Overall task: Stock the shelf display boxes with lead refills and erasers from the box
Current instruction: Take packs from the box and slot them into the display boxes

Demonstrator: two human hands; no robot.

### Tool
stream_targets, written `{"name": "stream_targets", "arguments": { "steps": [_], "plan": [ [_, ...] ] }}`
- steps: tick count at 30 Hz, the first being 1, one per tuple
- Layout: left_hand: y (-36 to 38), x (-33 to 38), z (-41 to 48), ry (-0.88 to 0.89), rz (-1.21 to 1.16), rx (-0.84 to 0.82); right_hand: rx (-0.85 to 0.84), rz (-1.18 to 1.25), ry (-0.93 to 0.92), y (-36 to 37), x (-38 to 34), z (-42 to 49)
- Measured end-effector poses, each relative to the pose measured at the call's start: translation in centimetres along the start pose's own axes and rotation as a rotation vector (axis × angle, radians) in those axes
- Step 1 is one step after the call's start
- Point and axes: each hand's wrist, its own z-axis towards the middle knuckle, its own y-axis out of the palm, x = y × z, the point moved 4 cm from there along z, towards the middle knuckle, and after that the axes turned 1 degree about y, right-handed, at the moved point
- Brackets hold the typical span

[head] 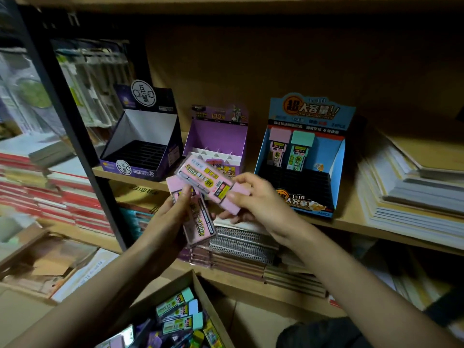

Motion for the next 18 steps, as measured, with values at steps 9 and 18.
{"name": "stream_targets", "arguments": {
  "steps": [9,18],
  "plan": [
    [-1.2,0.1,2.8,0.041,0.003,-0.076,0.715,-0.198,-0.32,-11.6,-3.5,1.4],
    [-2.2,-0.7,4.1,0.061,-0.007,-0.074,0.617,-0.923,-0.399,-12.9,-5.8,5.2]
  ]
}}
